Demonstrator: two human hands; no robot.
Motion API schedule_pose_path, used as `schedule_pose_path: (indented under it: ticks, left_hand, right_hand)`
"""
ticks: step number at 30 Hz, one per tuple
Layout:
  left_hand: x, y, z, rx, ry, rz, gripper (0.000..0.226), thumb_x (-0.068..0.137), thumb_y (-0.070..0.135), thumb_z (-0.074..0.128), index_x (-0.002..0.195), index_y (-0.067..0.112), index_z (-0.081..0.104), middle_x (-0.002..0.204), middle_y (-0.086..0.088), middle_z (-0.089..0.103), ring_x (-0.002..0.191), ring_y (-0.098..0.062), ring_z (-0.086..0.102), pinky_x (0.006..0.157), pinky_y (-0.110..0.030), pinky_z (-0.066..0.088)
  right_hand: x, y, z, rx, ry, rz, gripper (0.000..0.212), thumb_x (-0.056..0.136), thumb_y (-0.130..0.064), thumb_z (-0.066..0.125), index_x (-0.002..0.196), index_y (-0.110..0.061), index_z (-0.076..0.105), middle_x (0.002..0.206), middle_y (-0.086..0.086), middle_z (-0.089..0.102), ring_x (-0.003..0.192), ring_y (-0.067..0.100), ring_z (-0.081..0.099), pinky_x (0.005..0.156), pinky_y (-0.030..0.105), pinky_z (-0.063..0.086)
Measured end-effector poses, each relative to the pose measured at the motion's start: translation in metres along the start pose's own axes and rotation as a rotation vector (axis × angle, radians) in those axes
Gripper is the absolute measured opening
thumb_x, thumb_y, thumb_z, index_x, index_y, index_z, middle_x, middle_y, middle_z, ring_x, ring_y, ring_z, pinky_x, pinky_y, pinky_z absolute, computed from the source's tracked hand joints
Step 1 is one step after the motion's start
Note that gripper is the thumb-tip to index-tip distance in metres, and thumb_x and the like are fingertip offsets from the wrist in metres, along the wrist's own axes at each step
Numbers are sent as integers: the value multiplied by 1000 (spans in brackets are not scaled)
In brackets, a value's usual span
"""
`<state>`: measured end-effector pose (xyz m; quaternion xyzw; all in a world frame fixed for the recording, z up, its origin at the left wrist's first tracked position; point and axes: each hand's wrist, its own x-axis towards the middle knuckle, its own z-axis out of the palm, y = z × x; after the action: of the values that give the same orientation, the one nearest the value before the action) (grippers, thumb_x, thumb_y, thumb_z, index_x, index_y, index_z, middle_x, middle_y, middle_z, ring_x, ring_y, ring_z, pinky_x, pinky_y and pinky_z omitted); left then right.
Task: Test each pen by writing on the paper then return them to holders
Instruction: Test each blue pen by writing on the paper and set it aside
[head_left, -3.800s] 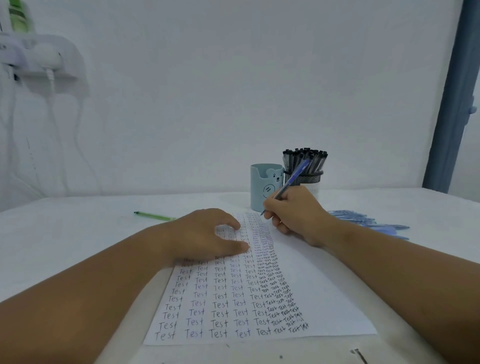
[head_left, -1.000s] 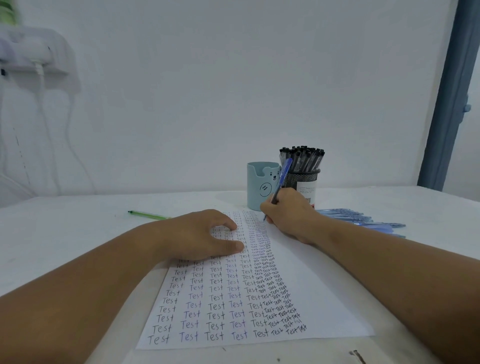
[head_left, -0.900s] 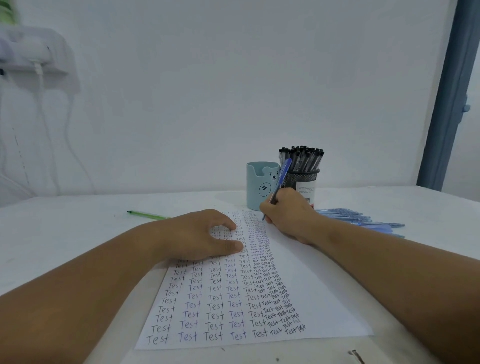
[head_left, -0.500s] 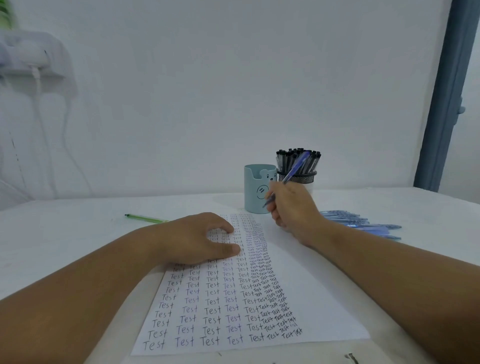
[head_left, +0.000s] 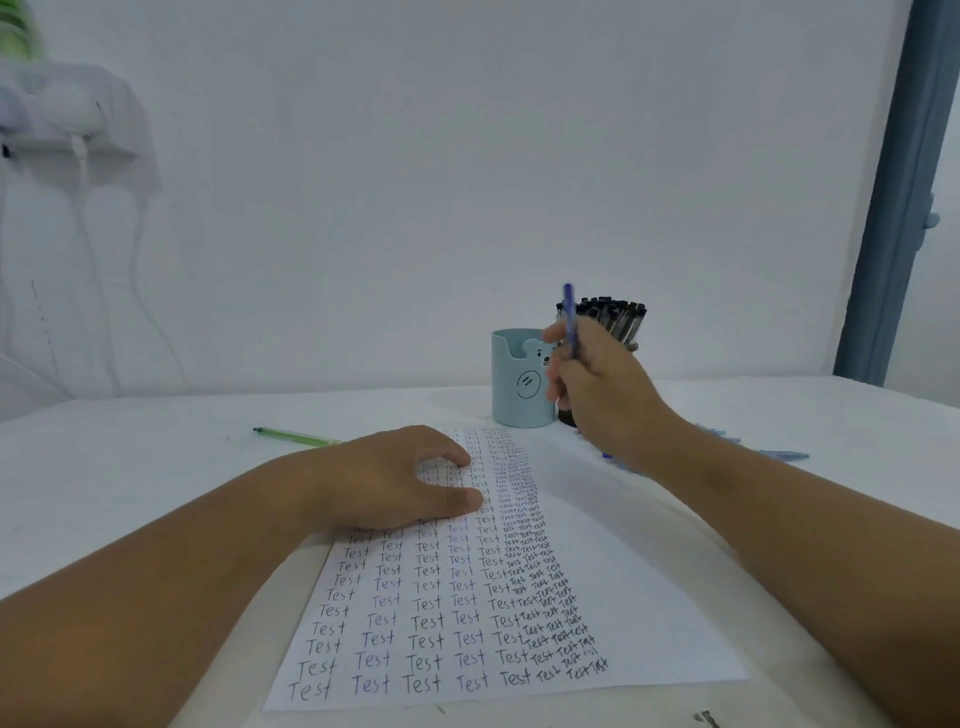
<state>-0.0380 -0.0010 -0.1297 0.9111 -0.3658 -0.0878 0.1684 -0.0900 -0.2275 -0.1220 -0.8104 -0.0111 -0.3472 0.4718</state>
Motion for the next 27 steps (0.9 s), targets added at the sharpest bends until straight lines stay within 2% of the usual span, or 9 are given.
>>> schedule_pose_path:
  ticks: [2,4,6,10,15,18,23,27]
  left_hand:
    - [0,0,0,1,7,-1,60,82,72,58,137,48,48,151,28,33,139,-1,31,116,-29,25]
    - [-1,2,0,-7,14,-2,59,82,70,59,136,47,49,150,27,34,138,-1,31,115,-27,25]
    - [0,2,0,-3,19,0,59,82,70,60,136,47,49,150,26,35,138,0,32,115,-27,25]
    - [0,3,0,-1,18,-1,58,83,70,59,136,47,49,149,27,35,138,1,31,114,-25,25]
    - [0,0,1,-4,18,-2,60,81,73,59,135,49,49,147,29,35,138,0,32,115,-27,26]
    - [-1,1,1,-9,16,-3,59,81,72,59,135,49,49,148,29,35,136,1,33,115,-27,26]
    - [-2,3,1,-10,14,-3,57,84,70,58,135,49,49,148,28,35,129,3,33,113,-25,26]
    - [-1,2,1,-7,21,1,58,82,71,58,135,48,49,148,28,36,135,1,33,115,-27,27]
  right_hand:
    - [-5,1,5,-82,-97,-53,22,105,-12,40,111,-27,55,80,0,55,66,15,47,60,34,40]
    - [-12,0,8,-231,-234,-137,12,108,-23,41,115,-30,48,78,-1,53,64,13,44,59,26,39]
    - [-17,-2,11,-320,-308,-194,10,107,-26,43,112,-29,50,74,-4,52,57,6,39,52,17,34]
    - [-15,-2,11,-368,-293,-184,21,106,-21,46,107,-22,67,68,-11,51,54,-1,44,52,14,34]
    - [-15,0,5,-402,-302,-226,6,103,-31,54,102,-29,60,73,-13,52,64,-5,48,58,13,35]
    - [-14,2,3,-402,-308,-233,12,103,-31,55,100,-27,67,76,-12,57,67,-3,47,59,15,35]
    - [-11,6,0,-338,-314,-222,9,98,-28,64,93,-34,69,73,-11,57,65,2,44,64,21,35]
    - [-10,5,-3,-381,-301,-232,10,97,-28,66,102,-26,74,80,-12,56,69,-2,48,65,16,34]
